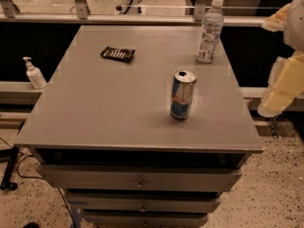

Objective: Knock redbull can over

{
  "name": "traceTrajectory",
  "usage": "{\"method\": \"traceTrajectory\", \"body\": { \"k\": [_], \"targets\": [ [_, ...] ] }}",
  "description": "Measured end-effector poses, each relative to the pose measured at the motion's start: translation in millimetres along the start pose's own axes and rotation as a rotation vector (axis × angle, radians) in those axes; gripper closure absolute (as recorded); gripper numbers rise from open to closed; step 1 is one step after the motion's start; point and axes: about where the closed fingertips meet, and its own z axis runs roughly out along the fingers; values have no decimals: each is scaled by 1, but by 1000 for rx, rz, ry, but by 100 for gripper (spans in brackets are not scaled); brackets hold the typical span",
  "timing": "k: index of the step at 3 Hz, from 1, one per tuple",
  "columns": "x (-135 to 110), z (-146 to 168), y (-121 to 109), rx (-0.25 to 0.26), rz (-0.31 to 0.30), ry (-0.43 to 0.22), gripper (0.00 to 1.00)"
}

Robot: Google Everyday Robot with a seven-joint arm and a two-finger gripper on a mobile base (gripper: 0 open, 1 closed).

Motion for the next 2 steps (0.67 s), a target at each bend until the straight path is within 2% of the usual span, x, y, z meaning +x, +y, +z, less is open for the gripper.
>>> {"method": "traceTrajectory", "body": {
  "k": [2],
  "targets": [
    [-1, 6, 2, 3, 2, -13, 0]
  ]
}}
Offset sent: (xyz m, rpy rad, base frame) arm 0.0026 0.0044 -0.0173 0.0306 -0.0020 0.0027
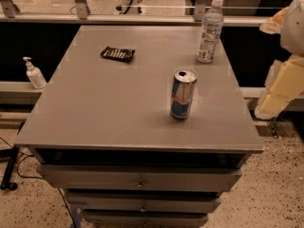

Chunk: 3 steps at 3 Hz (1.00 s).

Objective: Knock redbull can over

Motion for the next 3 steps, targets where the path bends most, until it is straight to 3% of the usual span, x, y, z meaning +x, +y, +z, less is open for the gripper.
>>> {"method": "traceTrajectory", "body": {
  "k": [1, 2, 3],
  "targets": [
    [5, 31, 2, -25, 51, -92, 0],
    [1, 69, -4, -50, 122, -267, 0],
    [-20, 103, -12, -91, 182, -478, 0]
  ]
}}
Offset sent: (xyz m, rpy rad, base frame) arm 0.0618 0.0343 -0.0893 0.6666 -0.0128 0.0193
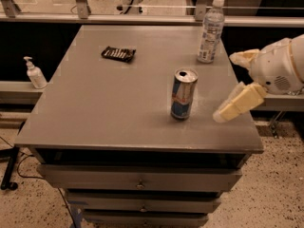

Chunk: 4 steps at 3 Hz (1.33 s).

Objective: Knock redbull can over

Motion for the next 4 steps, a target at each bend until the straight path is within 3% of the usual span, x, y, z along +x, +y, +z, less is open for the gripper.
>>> {"method": "traceTrajectory", "body": {
  "k": [1, 2, 4],
  "targets": [
    [-22, 34, 8, -70, 68, -187, 0],
    [-50, 65, 25, -147, 113, -329, 0],
    [-93, 123, 31, -223, 110, -491, 0]
  ]
}}
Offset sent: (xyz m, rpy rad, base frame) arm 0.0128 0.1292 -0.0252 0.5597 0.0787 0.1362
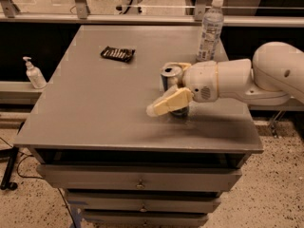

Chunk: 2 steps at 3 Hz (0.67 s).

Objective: Knock redbull can over

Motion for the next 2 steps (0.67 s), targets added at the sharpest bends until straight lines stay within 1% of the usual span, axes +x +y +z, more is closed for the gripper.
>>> {"method": "traceTrajectory", "body": {
  "k": [1, 2],
  "targets": [
    [-21, 26, -12, -18, -48, -31, 0],
    [-33, 36, -21, -18, -81, -35, 0]
  ]
}}
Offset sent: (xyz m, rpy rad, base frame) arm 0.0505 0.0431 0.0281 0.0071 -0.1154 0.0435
